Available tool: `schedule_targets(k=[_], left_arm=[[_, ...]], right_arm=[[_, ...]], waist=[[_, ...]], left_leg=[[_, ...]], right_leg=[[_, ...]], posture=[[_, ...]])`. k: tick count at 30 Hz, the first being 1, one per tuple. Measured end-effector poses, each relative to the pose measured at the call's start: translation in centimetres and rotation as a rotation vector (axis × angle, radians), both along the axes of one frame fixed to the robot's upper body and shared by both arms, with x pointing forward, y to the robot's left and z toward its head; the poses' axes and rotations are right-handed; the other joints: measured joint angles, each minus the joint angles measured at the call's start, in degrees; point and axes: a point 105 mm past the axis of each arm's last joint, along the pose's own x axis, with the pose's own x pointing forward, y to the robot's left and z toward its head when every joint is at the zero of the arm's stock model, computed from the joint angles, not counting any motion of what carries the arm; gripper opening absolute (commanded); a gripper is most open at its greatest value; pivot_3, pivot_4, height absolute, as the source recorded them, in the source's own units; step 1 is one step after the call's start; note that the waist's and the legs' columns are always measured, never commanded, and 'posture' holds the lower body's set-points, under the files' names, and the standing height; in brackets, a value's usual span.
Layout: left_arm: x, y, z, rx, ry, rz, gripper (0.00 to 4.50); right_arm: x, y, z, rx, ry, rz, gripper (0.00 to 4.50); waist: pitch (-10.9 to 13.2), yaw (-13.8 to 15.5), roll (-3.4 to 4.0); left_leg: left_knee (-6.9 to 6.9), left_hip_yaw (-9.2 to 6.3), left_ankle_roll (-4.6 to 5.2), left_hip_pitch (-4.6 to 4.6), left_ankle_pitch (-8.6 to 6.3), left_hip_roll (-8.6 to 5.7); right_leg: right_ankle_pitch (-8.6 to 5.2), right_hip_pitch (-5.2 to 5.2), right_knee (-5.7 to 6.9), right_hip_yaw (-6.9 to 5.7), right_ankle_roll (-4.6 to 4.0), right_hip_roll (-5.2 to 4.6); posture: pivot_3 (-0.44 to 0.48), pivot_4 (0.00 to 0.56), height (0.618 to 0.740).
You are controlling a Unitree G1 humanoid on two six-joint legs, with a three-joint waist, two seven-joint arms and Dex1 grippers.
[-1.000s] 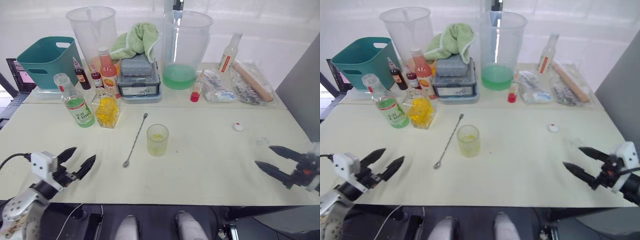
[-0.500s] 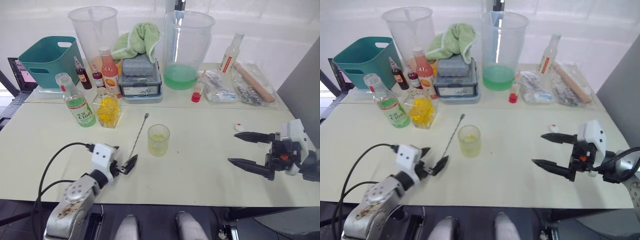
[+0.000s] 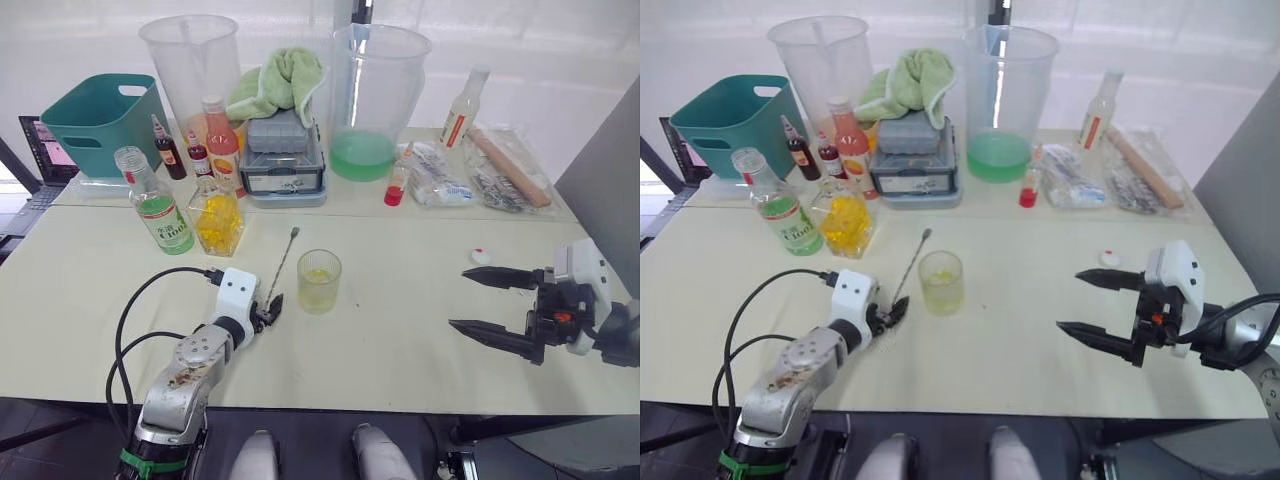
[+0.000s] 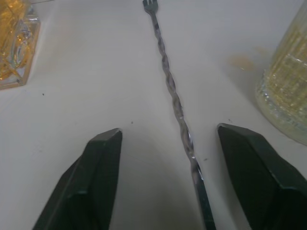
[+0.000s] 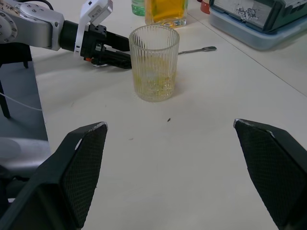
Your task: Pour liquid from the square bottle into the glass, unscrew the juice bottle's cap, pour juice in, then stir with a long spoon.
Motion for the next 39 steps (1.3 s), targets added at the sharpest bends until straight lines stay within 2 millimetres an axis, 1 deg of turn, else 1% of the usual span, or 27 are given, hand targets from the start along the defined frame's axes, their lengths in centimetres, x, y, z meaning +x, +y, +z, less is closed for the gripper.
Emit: schedule_targets(k=[6,7,9,12,17,21,24,28,30,33,36,37,38,39], left_arm=[[0.3,0.3,0.1,-0.016,0.002,0.011,0.26],[0.2,0.6,0.1,0.001,0.003,-0.008,0.05],[-0.3,1.2,0.1,0.036,0.004,-0.050,0.05],[-1.1,2.5,0.0,0.074,-0.001,-0.096,0.05],[-2.7,7.6,0.2,0.175,0.007,-0.108,0.05],[-3.8,10.5,0.4,0.223,0.010,-0.172,0.05],[-4.4,11.8,0.6,0.234,0.007,-0.265,0.05],[-5.1,13.0,0.2,0.225,0.026,-0.389,0.05],[-5.4,13.6,0.3,0.232,0.039,-0.446,0.05],[-5.2,14.0,0.4,0.216,0.045,-0.488,0.05],[-4.2,14.3,0.8,0.241,0.072,-0.515,1.00],[-4.1,14.4,0.9,0.242,0.084,-0.525,1.27],[-4.0,14.3,1.0,0.245,0.101,-0.540,1.67],[-3.9,14.3,1.1,0.245,0.118,-0.557,1.93]], right_arm=[[0.0,-0.2,-0.4,-0.004,0.018,-0.017,4.50],[0.3,-0.1,-0.3,-0.006,0.005,-0.021,4.50],[1.0,0.2,0.0,0.021,-0.033,-0.030,4.50],[1.4,0.3,-0.5,0.017,-0.024,-0.031,4.50],[2.1,0.6,-0.6,0.010,-0.046,-0.031,4.50],[2.4,0.8,-0.7,0.022,-0.048,-0.032,4.50],[2.5,1.2,-0.6,0.028,-0.050,-0.020,4.50],[2.7,1.8,-1.1,0.042,-0.041,-0.012,4.50],[2.8,1.9,-1.1,0.050,-0.047,-0.016,4.50],[3.0,2.1,-1.3,0.061,-0.046,-0.026,4.50],[3.1,2.5,-1.5,0.064,-0.054,-0.041,4.50],[3.1,2.5,-1.5,0.067,-0.058,-0.042,4.50],[3.1,2.6,-1.4,0.067,-0.062,-0.041,4.50],[3.1,2.6,-1.4,0.066,-0.063,-0.043,4.50]], waist=[[0.0,0.1,0.00],[0.0,0.1,-0.01],[0.0,-0.4,-0.01],[0.0,-0.8,-0.01],[0.0,-1.2,-0.01],[0.0,-1.1,0.01],[0.0,-0.9,0.02],[0.0,-0.5,0.02],[0.0,-0.5,0.02],[0.0,-0.5,0.04],[0.0,-0.3,0.04],[0.0,-0.4,0.04],[0.0,-0.4,0.04],[0.0,-0.4,0.04]], left_leg=[[0.00,0.00,0.00,0.00,0.00,-0.01],[-0.02,0.00,0.00,0.02,0.00,-0.01],[-0.04,0.02,0.01,0.07,-0.01,0.01],[-0.15,0.05,0.03,0.09,-0.02,0.04],[-0.43,0.08,0.02,0.21,-0.02,0.06],[-0.54,0.09,0.02,0.15,-0.02,0.07],[-0.60,0.14,0.02,0.10,-0.02,0.07],[-0.79,0.18,0.02,0.09,-0.02,0.08],[-0.87,0.18,0.02,0.10,-0.02,0.10],[-0.90,0.18,0.03,0.08,-0.02,0.11],[-0.90,0.16,0.02,0.06,-0.01,0.12],[-0.90,0.17,0.02,0.05,-0.01,0.12],[-0.90,0.17,0.02,0.04,-0.01,0.12],[-0.90,0.18,0.02,0.04,-0.01,0.12]], right_leg=[[0.00,0.02,-0.03,0.00,0.01,-0.02],[0.00,0.01,-0.02,0.00,0.01,-0.01],[0.00,0.01,-0.02,0.00,-0.01,-0.01],[-0.03,-0.05,0.00,0.01,-0.06,0.00],[-0.09,-0.09,-0.05,0.01,-0.15,0.00],[-0.24,-0.10,-0.31,0.01,-0.43,-0.03],[-0.24,-0.11,-0.44,0.01,-0.44,-0.08],[-0.20,-0.19,-0.48,0.00,-0.38,-0.10],[-0.18,-0.22,-0.48,-0.02,-0.35,-0.10],[-0.10,-0.26,-0.47,-0.03,-0.21,-0.09],[-0.10,-0.28,-0.43,-0.05,-0.20,-0.07],[-0.10,-0.28,-0.43,-0.05,-0.20,-0.07],[-0.10,-0.28,-0.43,-0.05,-0.20,-0.08],[-0.09,-0.28,-0.44,-0.05,-0.20,-0.08]], posture=[[0.000,0.150,0.728],[0.000,0.150,0.728],[0.000,0.150,0.728],[0.000,0.150,0.728],[0.000,0.150,0.728],[0.000,0.150,0.728],[0.000,0.150,0.728],[0.000,0.150,0.728],[0.000,0.150,0.728],[0.000,0.150,0.728],[0.000,0.150,0.728],[0.000,0.150,0.728],[0.000,0.150,0.728],[0.000,0.150,0.728]])
